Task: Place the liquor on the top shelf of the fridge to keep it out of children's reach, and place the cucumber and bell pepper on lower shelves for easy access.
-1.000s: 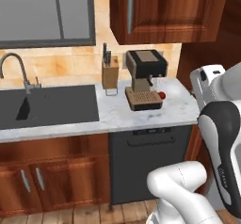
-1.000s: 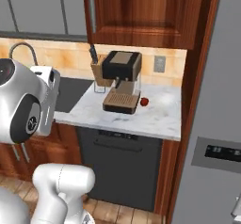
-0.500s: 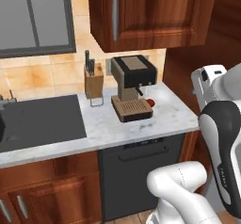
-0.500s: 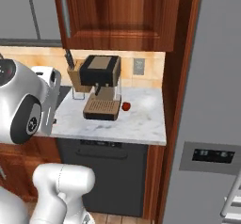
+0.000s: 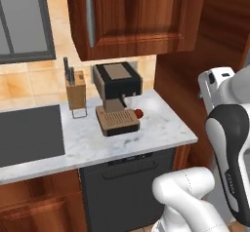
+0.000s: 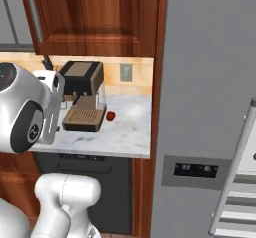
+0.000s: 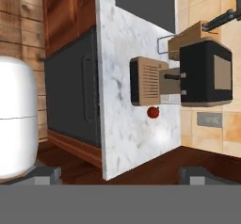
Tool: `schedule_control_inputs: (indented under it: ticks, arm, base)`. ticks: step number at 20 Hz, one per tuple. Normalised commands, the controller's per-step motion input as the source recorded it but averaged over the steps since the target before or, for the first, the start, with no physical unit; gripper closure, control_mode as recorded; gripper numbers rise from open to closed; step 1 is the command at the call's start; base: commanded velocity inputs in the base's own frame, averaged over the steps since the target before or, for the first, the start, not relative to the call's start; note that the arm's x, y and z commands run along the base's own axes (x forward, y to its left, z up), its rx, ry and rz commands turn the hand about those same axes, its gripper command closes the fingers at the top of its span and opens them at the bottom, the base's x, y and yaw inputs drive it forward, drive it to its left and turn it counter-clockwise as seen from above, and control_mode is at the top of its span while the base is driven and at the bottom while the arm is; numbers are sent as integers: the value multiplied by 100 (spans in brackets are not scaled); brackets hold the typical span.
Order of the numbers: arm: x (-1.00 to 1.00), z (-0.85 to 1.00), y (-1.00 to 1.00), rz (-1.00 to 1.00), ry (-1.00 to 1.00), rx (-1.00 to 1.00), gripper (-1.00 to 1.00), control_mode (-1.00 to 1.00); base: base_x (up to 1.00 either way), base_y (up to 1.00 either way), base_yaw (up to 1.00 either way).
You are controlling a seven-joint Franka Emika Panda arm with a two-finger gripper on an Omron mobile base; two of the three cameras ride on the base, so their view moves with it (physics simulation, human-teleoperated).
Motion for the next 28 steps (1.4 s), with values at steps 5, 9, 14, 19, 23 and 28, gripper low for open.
schedule_control_inputs:
  ticks: [5,9,14,19,23,28]
  arm:
    - [0,0,0,0,0,0,-100,100]
    - [0,0,0,0,0,0,-100,100]
    - [0,0,0,0,0,0,-100,100]
    - [0,0,0,0,0,0,-100,100]
    - [0,0,0,0,0,0,-100,100]
    - [7,-7,6,0,0,0,-100,-100]
  base:
    - [36,-44,-1]
    - [46,-1,0]
    - [53,5,0]
    - [52,6,0]
    - [39,11,0]
    - [27,18,0]
